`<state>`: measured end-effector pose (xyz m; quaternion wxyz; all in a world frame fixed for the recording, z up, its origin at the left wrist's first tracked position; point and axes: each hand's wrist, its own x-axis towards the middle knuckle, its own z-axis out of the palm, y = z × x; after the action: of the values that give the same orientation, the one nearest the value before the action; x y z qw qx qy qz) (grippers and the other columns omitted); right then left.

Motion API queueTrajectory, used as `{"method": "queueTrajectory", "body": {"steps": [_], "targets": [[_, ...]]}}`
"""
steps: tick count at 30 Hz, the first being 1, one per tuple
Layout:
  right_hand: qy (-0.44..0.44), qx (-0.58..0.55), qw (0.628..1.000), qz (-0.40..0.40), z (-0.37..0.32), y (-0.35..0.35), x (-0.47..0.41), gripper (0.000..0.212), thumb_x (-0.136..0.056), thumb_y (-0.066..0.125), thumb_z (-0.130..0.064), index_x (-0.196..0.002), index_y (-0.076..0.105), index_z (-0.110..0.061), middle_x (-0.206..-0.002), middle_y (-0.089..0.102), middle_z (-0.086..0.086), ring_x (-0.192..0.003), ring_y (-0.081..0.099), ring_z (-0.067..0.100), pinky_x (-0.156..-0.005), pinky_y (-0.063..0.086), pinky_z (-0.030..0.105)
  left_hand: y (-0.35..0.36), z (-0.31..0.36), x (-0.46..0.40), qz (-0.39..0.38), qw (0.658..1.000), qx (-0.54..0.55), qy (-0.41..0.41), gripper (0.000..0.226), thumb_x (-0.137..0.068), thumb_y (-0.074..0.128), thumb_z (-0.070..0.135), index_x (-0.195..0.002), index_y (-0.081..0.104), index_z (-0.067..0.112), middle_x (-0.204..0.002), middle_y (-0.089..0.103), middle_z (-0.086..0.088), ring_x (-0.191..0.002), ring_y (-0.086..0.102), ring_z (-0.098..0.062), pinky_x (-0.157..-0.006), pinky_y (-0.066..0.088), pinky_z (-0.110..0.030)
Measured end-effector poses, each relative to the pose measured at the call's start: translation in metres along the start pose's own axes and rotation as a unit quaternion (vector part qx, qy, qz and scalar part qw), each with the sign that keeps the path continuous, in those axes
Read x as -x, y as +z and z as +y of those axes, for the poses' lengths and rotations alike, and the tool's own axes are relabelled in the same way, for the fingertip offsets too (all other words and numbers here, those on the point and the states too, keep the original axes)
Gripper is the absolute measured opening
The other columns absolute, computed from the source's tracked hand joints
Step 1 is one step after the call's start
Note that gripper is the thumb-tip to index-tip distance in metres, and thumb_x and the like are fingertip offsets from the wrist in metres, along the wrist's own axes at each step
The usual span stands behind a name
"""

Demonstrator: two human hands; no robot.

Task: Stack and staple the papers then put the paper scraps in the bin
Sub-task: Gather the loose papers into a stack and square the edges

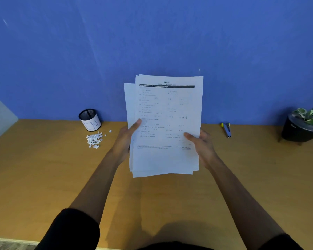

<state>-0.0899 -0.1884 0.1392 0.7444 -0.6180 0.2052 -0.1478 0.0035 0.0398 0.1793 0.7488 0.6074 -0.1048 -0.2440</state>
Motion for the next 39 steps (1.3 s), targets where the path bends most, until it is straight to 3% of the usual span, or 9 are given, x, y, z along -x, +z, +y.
{"method": "queueTrajectory", "body": {"steps": [2,6,11,17,24,39], "targets": [[-0.019,0.033,0.999,0.007,0.002,0.002,0.001,0.022,-0.091,0.066,-0.010,-0.111,0.069,-0.019,-0.106,0.074,-0.007,-0.099,0.071,0.013,-0.083,0.056,0.030,0.002,-0.001,-0.013,0.031,0.998,-0.040,0.028,0.026,-0.090,0.066,0.023,-0.116,0.067,0.022,-0.116,0.072,0.002,-0.108,0.068,-0.016,-0.097,0.051,-0.042],[-0.051,0.074,0.996,0.010,0.005,0.004,0.005,0.028,-0.089,0.066,-0.003,-0.116,0.066,-0.013,-0.100,0.071,-0.013,-0.088,0.069,0.000,-0.070,0.055,0.015,0.006,-0.018,-0.028,0.050,0.995,-0.074,0.036,0.034,-0.083,0.074,0.015,-0.116,0.068,0.017,-0.115,0.072,0.000,-0.107,0.068,-0.018,-0.094,0.053,-0.041],[-0.084,0.096,0.991,0.042,0.011,-0.001,0.007,0.029,-0.080,0.075,-0.002,-0.107,0.070,-0.009,-0.097,0.074,-0.004,-0.092,0.072,0.014,-0.074,0.057,0.021,0.017,-0.038,-0.029,0.076,0.995,-0.057,0.023,0.036,-0.071,0.082,0.006,-0.105,0.072,0.013,-0.105,0.075,-0.001,-0.098,0.071,-0.017,-0.081,0.057,-0.033],[-0.110,0.065,0.990,0.062,0.001,-0.005,0.015,0.029,-0.077,0.080,-0.007,-0.102,0.071,-0.019,-0.100,0.075,-0.007,-0.089,0.073,0.009,-0.072,0.060,0.024,0.024,-0.036,-0.029,0.042,0.993,-0.107,0.031,0.033,-0.068,0.085,0.007,-0.098,0.074,0.017,-0.101,0.076,0.002,-0.094,0.072,-0.016,-0.077,0.057,-0.030],[-0.105,0.069,0.990,0.062,-0.014,-0.010,0.017,0.022,-0.078,0.079,-0.011,-0.089,0.072,-0.028,-0.094,0.076,-0.009,-0.086,0.074,0.010,-0.074,0.060,0.030,0.030,-0.019,-0.030,-0.006,0.990,-0.121,0.069,0.037,-0.069,0.083,0.004,-0.104,0.072,0.013,-0.104,0.076,0.001,-0.094,0.072,-0.014,-0.077,0.059,-0.028],[-0.075,0.111,0.990,0.033,0.008,-0.019,0.024,0.025,-0.081,0.077,-0.010,-0.091,0.069,-0.031,-0.094,0.074,-0.011,-0.082,0.073,0.007,-0.061,0.055,0.018,0.019,-0.052,-0.029,-0.003,0.990,-0.137,0.015,0.032,-0.074,0.081,0.014,-0.104,0.072,0.020,-0.105,0.075,0.003,-0.095,0.071,-0.012,-0.077,0.056,-0.032]]}}
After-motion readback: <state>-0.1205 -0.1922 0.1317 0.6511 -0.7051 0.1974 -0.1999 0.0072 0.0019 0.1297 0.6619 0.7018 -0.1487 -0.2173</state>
